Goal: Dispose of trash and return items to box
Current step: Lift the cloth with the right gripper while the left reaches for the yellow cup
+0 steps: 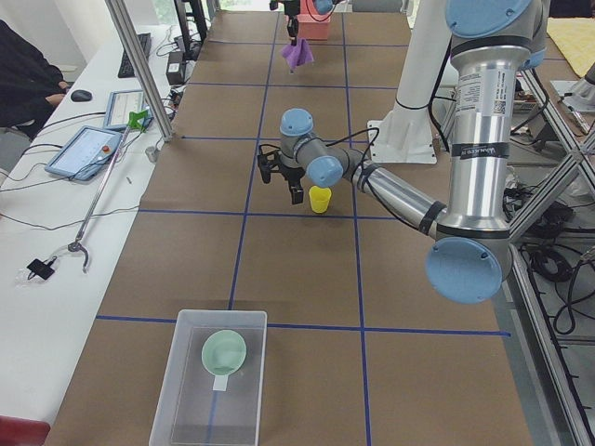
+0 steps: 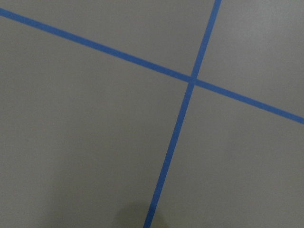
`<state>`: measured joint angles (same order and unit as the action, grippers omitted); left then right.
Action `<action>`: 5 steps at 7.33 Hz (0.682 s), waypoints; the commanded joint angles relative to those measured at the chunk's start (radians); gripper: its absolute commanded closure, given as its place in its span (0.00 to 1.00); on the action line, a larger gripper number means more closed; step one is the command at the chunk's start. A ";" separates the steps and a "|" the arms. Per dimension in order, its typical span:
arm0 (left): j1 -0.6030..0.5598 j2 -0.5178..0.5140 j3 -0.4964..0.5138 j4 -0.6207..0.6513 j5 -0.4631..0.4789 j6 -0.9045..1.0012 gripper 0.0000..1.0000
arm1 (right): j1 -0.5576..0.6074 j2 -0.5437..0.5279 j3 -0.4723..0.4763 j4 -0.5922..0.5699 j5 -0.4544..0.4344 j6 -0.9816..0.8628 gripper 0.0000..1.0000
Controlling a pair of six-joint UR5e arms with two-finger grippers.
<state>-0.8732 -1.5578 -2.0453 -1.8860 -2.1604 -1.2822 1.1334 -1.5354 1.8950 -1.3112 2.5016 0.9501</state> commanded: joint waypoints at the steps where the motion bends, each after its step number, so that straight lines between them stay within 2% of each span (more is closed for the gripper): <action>1: 0.113 0.031 -0.001 -0.035 0.060 -0.058 0.02 | 0.060 -0.005 0.009 -0.020 0.003 -0.005 1.00; 2: 0.161 0.053 0.000 -0.086 0.089 -0.098 0.02 | 0.090 -0.005 0.009 -0.023 0.005 -0.011 1.00; 5: 0.218 0.056 0.000 -0.094 0.096 -0.152 0.02 | 0.114 -0.023 0.009 -0.023 -0.003 -0.014 1.00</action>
<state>-0.6747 -1.5047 -2.0454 -1.9754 -2.0662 -1.4209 1.2384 -1.5512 1.9036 -1.3343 2.5031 0.9369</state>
